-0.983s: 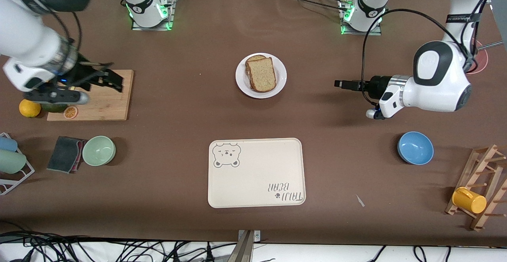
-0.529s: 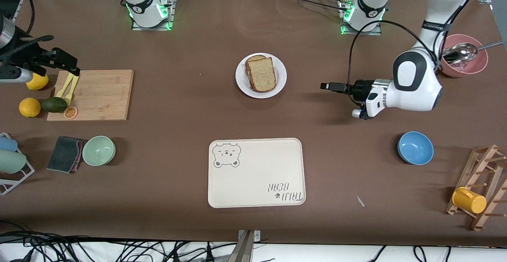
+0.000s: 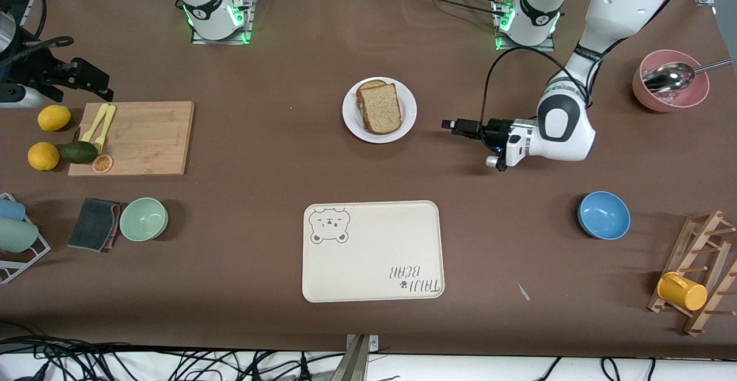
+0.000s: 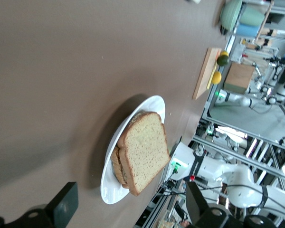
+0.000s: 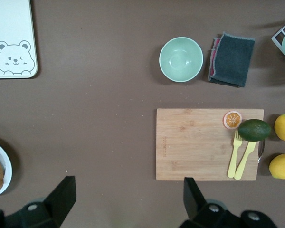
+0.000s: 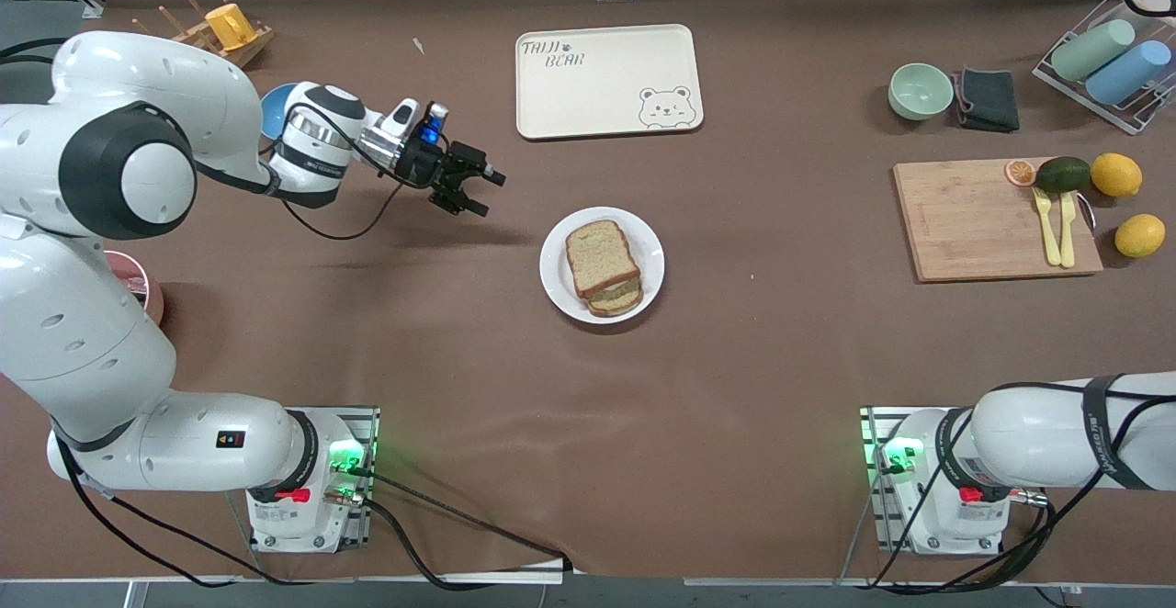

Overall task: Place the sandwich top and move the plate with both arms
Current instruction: 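Grip the white plate rim with the left gripper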

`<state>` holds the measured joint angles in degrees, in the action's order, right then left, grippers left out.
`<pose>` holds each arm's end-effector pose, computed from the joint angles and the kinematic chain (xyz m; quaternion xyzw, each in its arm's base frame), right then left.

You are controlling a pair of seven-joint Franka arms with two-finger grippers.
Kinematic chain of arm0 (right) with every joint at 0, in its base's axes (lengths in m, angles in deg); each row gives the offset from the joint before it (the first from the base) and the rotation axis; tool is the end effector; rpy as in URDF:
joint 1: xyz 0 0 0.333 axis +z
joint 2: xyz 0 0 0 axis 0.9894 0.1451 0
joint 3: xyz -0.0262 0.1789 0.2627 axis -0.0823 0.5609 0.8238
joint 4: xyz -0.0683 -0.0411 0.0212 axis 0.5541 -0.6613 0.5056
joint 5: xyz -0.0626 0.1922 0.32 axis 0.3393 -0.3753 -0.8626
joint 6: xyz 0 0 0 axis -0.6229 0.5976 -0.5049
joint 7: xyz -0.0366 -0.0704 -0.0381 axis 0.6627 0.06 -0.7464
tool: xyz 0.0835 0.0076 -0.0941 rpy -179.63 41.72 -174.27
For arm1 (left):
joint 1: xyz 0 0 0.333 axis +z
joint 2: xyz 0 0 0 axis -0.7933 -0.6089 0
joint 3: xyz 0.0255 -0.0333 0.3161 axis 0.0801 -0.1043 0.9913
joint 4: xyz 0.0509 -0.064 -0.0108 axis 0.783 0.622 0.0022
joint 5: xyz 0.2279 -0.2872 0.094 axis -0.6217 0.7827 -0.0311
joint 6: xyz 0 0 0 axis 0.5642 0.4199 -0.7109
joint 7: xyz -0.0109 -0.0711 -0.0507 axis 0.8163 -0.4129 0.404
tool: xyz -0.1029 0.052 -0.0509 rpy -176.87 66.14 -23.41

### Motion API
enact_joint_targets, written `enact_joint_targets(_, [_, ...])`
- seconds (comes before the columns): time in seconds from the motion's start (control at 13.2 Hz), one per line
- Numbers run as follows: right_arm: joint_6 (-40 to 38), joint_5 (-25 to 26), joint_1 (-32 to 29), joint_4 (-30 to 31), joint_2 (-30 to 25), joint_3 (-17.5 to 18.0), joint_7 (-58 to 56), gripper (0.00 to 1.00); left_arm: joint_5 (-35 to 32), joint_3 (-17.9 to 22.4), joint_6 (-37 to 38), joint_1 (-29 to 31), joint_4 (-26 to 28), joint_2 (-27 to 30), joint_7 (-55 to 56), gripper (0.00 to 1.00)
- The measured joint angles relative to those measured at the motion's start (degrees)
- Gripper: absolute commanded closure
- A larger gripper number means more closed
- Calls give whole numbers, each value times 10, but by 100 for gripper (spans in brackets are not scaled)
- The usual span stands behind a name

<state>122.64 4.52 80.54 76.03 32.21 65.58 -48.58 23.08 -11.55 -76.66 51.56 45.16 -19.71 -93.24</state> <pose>0.5258 0.0148 0.5956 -0.9998 -0.0085 0.0145 0.0064 0.4628 -0.1841 0.1718 0.8291 -0.0030 -0.1900 0.5258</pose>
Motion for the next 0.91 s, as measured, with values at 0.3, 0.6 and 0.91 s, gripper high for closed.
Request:
enact_joint_targets(0.3, [-1, 0, 0, 0, 0, 0, -1, 0, 0, -9, -42, -53, -2, -5, -32, 4])
enact_joint_targets(0.6, [-1, 3, 0, 1, 0, 0, -2, 0, 9, -7, -49, -60, 3, -19, -128, 22])
enact_joint_targets(0.91, [-8, 6, 0, 1, 1, 0, 26, 0, 77, -7, -49, -60, 5, -58, -216, 42])
